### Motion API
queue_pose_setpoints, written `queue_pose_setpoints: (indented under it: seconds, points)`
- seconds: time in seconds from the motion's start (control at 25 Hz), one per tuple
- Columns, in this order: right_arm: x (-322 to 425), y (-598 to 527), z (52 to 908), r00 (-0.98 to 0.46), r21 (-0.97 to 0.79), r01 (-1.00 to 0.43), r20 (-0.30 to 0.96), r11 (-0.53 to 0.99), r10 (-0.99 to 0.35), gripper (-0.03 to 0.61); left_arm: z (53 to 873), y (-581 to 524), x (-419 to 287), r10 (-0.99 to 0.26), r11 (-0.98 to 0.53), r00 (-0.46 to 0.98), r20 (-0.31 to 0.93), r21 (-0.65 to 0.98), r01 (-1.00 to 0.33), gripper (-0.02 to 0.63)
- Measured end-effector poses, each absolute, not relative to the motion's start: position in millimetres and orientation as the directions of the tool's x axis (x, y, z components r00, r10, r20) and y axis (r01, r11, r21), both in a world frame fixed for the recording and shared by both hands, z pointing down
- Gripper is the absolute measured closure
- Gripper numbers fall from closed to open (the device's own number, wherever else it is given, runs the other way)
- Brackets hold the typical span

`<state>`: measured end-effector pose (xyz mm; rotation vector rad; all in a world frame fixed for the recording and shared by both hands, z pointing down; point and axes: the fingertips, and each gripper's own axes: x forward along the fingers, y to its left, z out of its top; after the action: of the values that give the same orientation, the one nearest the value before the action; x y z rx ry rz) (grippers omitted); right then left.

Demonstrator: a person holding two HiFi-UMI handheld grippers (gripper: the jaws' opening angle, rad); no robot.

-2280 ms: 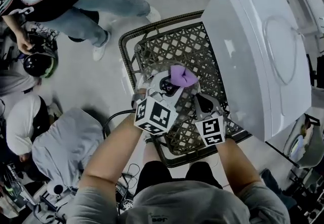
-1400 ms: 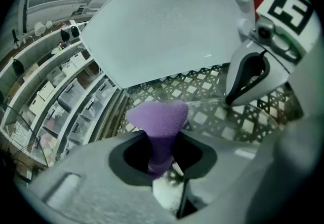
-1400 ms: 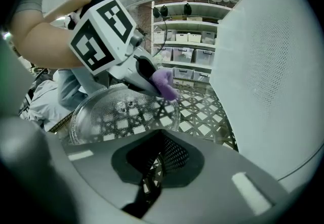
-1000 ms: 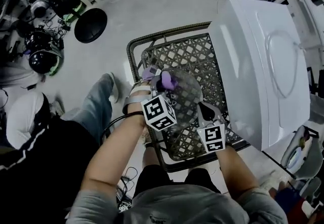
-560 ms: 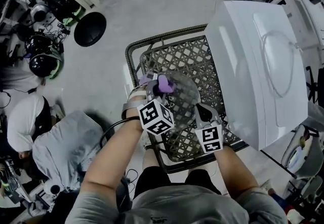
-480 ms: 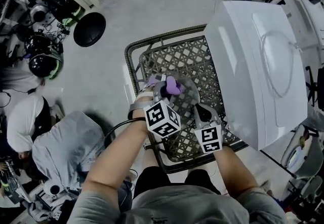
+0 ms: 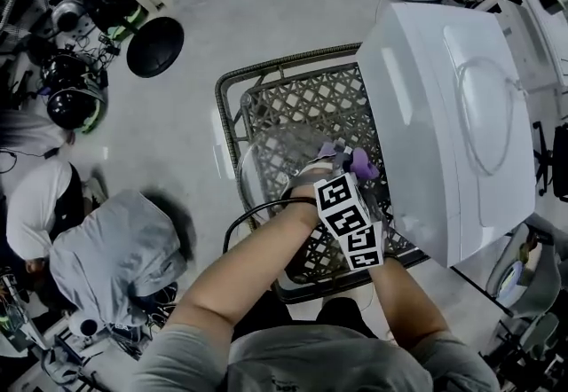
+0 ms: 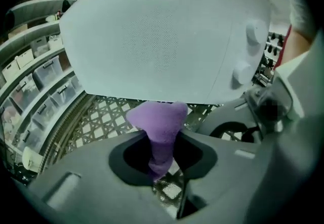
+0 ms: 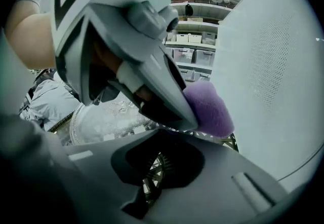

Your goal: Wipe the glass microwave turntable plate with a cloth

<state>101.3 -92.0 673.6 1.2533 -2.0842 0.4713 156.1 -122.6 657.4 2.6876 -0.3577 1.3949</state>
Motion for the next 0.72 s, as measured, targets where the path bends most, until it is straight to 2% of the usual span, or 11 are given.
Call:
queue_pose_setpoints:
  seconds: [0.36, 0.72]
  points:
    - [103, -89, 678, -0.327, 0.025, -0.879, 0.696, 0.477, -0.639, 0.572, 663, -120, 133, -0.167, -0.972, 0.519, 0.838, -0.053, -0.227, 0.512]
    - [103, -93, 673, -0.312, 0.042, -0.884, 0.689, 0.466, -0.654, 0.572, 666, -123, 25, -0.226, -0.95, 0.413, 0.882, -0.106, -0.294, 0.512]
